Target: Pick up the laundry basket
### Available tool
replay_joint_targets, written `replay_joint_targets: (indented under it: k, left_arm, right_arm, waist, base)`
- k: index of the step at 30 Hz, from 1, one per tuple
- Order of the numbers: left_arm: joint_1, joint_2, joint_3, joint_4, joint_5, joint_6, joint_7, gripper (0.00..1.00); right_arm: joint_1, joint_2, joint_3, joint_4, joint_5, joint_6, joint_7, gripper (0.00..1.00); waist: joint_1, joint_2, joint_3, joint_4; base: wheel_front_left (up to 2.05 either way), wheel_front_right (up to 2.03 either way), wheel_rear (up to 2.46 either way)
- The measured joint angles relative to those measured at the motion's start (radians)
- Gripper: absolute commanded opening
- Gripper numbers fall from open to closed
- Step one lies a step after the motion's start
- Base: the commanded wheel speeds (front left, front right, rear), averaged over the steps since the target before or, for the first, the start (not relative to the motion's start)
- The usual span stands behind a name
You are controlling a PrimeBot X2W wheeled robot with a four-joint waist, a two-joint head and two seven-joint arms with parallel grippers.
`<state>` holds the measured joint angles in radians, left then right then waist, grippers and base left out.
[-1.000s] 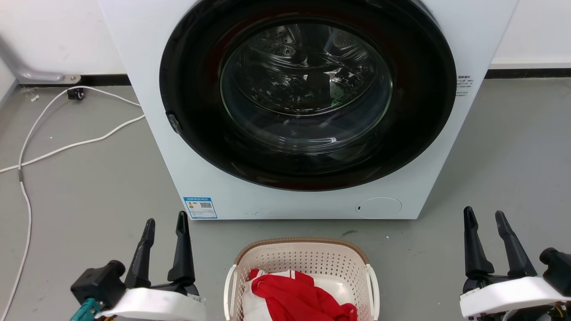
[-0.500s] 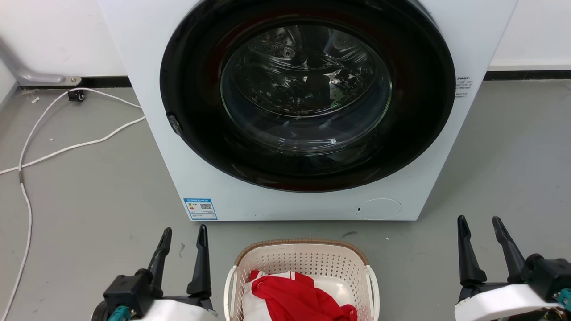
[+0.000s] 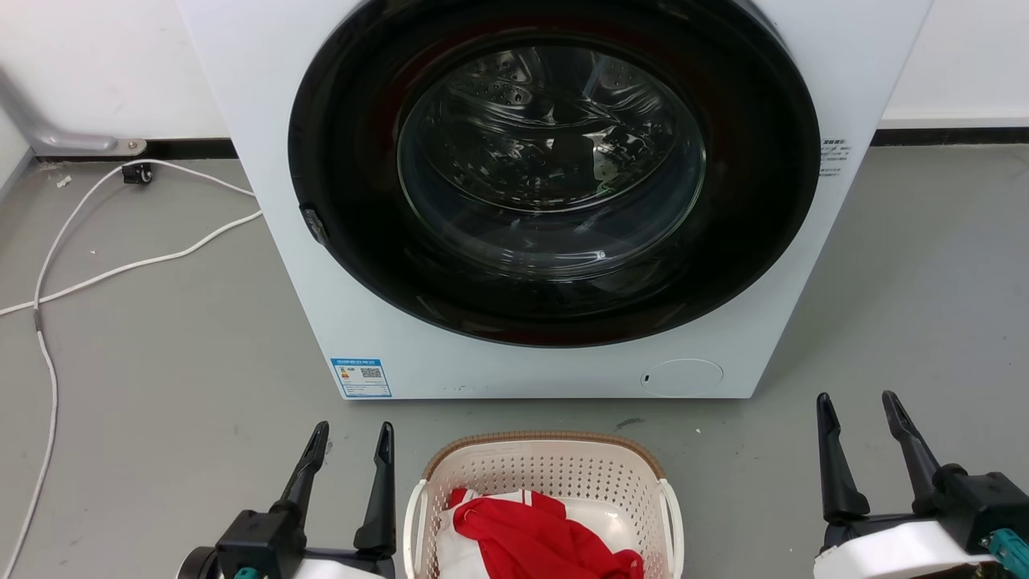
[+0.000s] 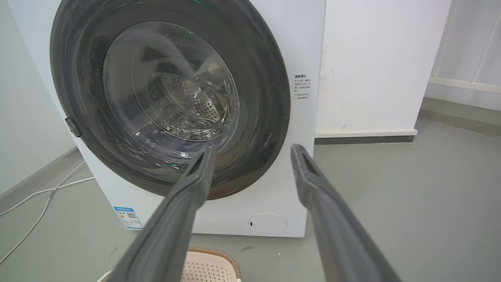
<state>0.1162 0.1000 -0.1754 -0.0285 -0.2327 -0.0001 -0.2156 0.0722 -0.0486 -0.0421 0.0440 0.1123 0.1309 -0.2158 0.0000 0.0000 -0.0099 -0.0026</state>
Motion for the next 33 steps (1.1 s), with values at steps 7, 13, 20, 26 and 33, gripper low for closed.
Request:
replay_joint_targets:
  k: [7, 13, 20, 26, 33]
  left_arm:
    - [0.018, -0.023, 0.038, -0.001, 0.021, -0.036, -0.014, 1.00]
    - [0.024, -0.037, 0.049, 0.004, 0.073, -0.062, -0.026, 1.00]
    - [0.029, -0.044, 0.058, 0.019, 0.124, -0.077, -0.036, 1.00]
    - [0.034, -0.047, 0.060, 0.021, 0.162, -0.086, -0.046, 1.00]
    - [0.034, -0.048, 0.064, 0.022, 0.162, -0.088, -0.047, 1.00]
  right_arm:
    - [0.010, 0.000, -0.005, 0.012, -0.008, 0.000, -0.013, 1.00]
    - [0.011, 0.000, -0.002, 0.013, -0.056, 0.000, -0.024, 1.00]
    - [0.011, 0.000, 0.000, 0.008, -0.105, 0.000, -0.036, 1.00]
    - [0.012, 0.000, -0.001, 0.002, -0.140, 0.000, -0.047, 1.00]
    - [0.014, 0.000, -0.003, 0.002, -0.140, 0.000, -0.047, 1.00]
  waist:
    - [0.0001, 0.0000, -0.002, -0.002]
    - [0.0000, 0.0000, -0.001, -0.004]
    - [0.0000, 0.0000, -0.001, -0.008]
    - [0.0000, 0.0000, 0.001, -0.008]
    - [0.0000, 0.0000, 0.003, -0.006]
  base:
    - [0.00, 0.00, 0.00]
    - [0.00, 0.00, 0.00]
    - [0.00, 0.00, 0.00]
    - [0.00, 0.00, 0.00]
    - [0.00, 0.00, 0.00]
